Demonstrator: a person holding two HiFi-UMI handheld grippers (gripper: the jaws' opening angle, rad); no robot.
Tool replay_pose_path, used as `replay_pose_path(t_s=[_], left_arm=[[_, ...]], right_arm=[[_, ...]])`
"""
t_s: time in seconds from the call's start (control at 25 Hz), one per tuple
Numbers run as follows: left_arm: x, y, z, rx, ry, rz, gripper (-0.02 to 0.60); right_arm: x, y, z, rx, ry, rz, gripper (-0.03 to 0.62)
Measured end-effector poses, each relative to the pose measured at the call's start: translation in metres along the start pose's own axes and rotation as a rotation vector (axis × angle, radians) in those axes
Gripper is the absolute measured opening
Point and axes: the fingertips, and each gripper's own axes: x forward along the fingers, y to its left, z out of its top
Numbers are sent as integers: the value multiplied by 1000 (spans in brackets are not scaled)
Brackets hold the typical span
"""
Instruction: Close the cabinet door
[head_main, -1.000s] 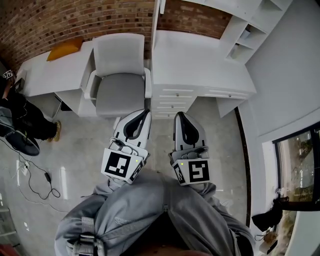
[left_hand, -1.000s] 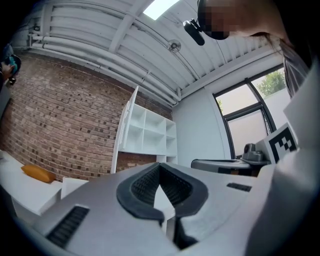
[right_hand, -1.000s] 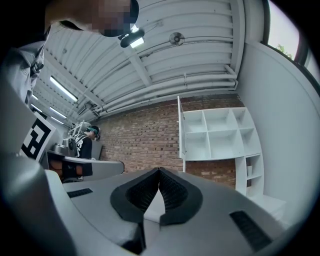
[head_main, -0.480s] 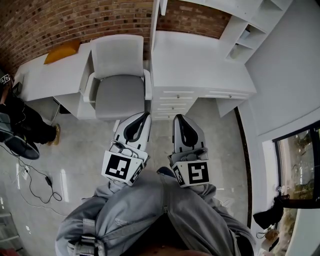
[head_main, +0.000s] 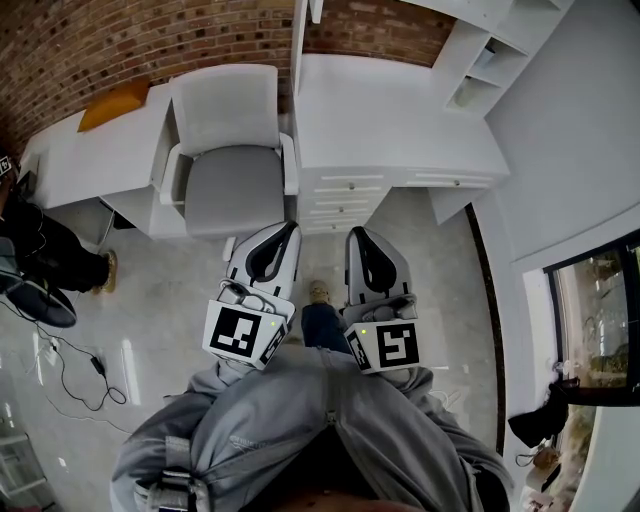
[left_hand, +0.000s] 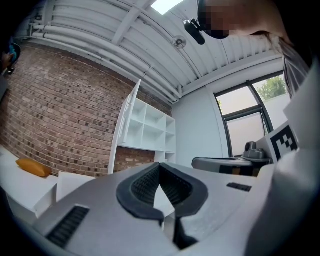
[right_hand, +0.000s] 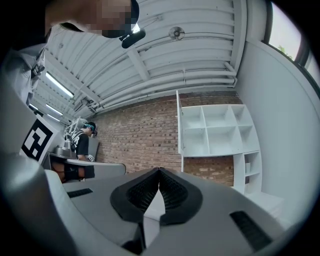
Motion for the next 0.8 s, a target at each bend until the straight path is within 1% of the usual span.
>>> replay_pose_path(t_s=[0.32,0.8], left_arm=[[28,16,4,8,-10,16,5],[105,47,7,37,-14,56,5]], right_arm=[[38,-13,3,-11,-32,40,26],[113,-63,-7,5,-50,96,26]])
